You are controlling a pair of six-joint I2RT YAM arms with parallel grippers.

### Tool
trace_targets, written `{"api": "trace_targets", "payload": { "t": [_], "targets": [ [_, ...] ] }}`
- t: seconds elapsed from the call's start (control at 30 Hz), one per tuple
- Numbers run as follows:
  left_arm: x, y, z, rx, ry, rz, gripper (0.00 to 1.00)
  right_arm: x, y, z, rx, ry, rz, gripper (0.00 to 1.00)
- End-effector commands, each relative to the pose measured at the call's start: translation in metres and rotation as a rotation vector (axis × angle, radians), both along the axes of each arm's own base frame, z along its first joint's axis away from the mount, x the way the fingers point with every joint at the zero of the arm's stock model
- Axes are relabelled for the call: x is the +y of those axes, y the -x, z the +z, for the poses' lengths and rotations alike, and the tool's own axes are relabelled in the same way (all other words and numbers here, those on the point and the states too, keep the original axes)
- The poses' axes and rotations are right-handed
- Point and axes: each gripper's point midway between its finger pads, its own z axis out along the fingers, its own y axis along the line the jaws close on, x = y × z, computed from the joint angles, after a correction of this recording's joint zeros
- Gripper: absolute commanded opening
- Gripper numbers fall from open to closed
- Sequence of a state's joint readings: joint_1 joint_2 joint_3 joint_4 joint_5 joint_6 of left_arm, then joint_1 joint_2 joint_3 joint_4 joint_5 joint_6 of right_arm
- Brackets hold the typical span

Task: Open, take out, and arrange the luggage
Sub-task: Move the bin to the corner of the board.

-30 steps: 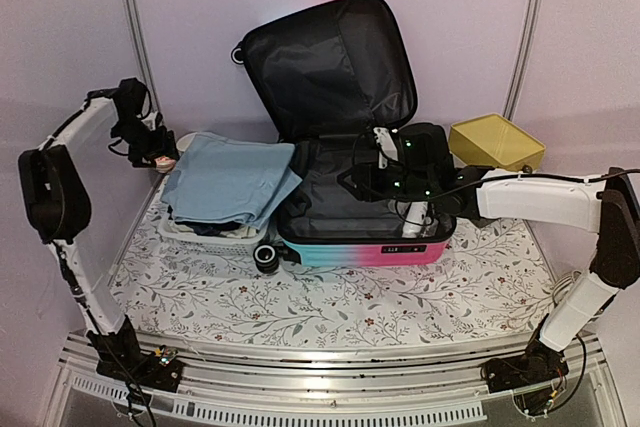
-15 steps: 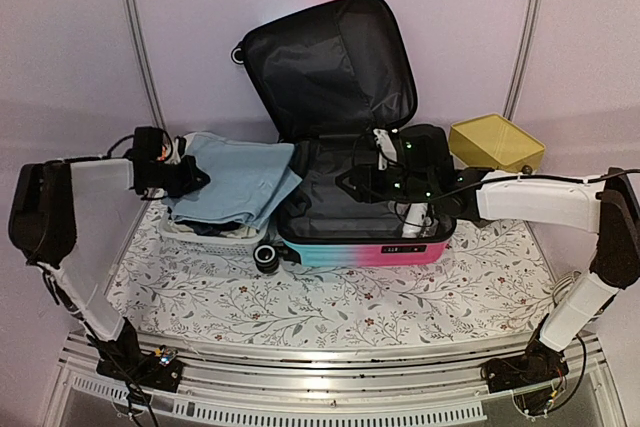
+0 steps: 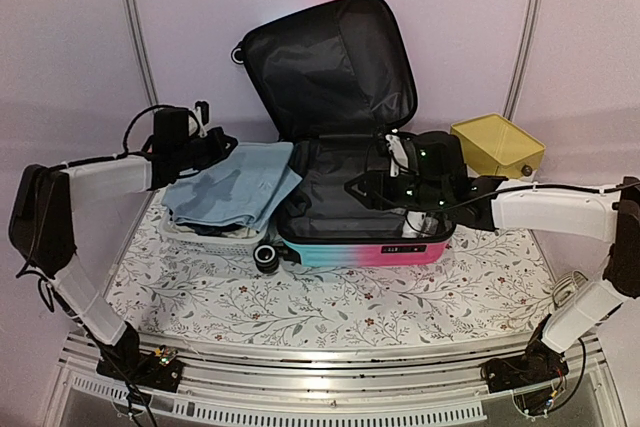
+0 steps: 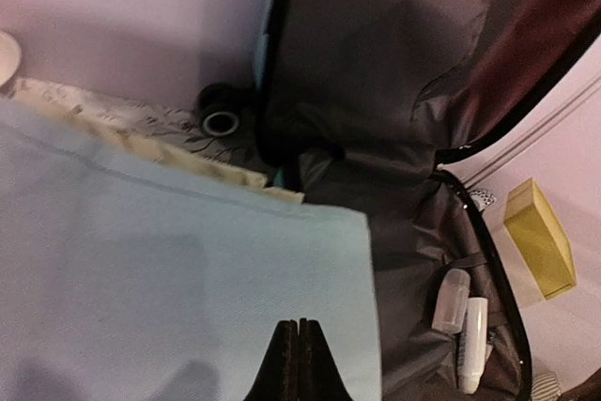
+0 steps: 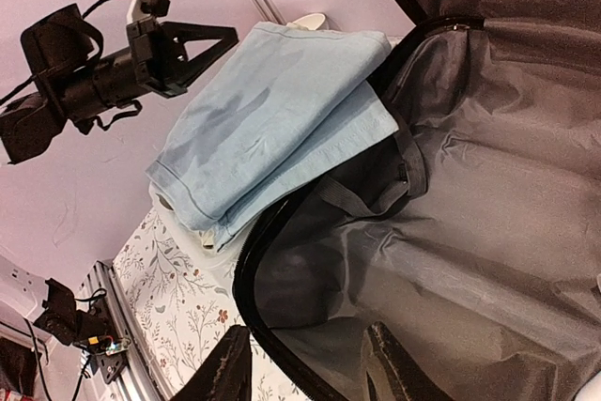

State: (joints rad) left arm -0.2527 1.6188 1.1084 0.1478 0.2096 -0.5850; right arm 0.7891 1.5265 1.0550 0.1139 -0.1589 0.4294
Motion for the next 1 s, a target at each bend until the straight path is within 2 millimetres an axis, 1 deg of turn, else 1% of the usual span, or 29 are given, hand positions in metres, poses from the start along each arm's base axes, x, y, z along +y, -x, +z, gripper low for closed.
{"api": "trace_targets", "payload": {
  "t": [0.0, 0.07, 0.1, 0.13, 0.17, 0.2, 0.3, 0.4, 0.47, 0.53, 0.6, 0.67, 0.77, 0.87, 0.97],
  "targets": [
    [-0.033, -0.029, -0.032, -0.015, 0.038, -0.003, 0.0, -0.005, 0.003, 0.017, -0.03, -0.04, -0.011, 0.42],
    [-0.032, -0.036, -0.067, 0.021, 0.037, 0.012, 0.0, -0.009, 0.006, 0.015, -0.024, -0.04, -0.014, 0.42],
    [-0.027, -0.039, -0.087, 0.05, 0.038, 0.028, 0.0, -0.012, 0.008, 0.016, -0.024, -0.045, -0.017, 0.42],
    [-0.023, -0.04, -0.101, 0.067, 0.053, 0.029, 0.0, -0.013, 0.01, 0.016, -0.023, -0.046, -0.018, 0.42],
    [-0.016, -0.039, -0.127, 0.109, 0.061, 0.032, 0.0, -0.015, 0.012, 0.015, -0.02, -0.046, -0.021, 0.42],
    [-0.012, -0.036, -0.138, 0.121, 0.075, 0.031, 0.0, -0.017, 0.013, 0.014, -0.017, -0.045, -0.025, 0.42],
    [-0.002, -0.023, -0.157, 0.137, 0.075, 0.046, 0.0, -0.021, 0.015, 0.011, -0.012, -0.042, -0.035, 0.42],
    [0.006, -0.007, -0.168, 0.166, 0.061, 0.042, 0.0, -0.023, 0.015, 0.007, -0.008, -0.031, -0.04, 0.42],
    [0.012, 0.002, -0.16, 0.151, 0.071, 0.028, 0.0, -0.023, 0.013, 0.002, 0.001, -0.016, -0.049, 0.42],
    [0.02, 0.01, -0.156, 0.14, 0.07, 0.017, 0.0, -0.026, 0.01, -0.003, 0.01, 0.008, -0.068, 0.42],
    [0.037, 0.017, -0.157, 0.147, 0.055, 0.04, 0.0, -0.031, 0.007, -0.009, 0.022, 0.039, -0.097, 0.41],
    [0.054, 0.024, -0.159, 0.147, 0.052, 0.06, 0.0, -0.037, 0.005, -0.01, 0.018, 0.057, -0.126, 0.41],
    [0.073, 0.033, -0.163, 0.145, 0.063, 0.064, 0.0, -0.049, 0.003, -0.011, 0.007, 0.081, -0.166, 0.41],
    [0.079, 0.038, -0.159, 0.133, 0.086, 0.049, 0.0, -0.068, -0.005, -0.012, 0.014, 0.099, -0.225, 0.41],
    [0.078, 0.035, -0.156, 0.131, 0.086, 0.047, 0.0, -0.091, -0.015, -0.013, 0.038, 0.094, -0.284, 0.41]
  ]
}}
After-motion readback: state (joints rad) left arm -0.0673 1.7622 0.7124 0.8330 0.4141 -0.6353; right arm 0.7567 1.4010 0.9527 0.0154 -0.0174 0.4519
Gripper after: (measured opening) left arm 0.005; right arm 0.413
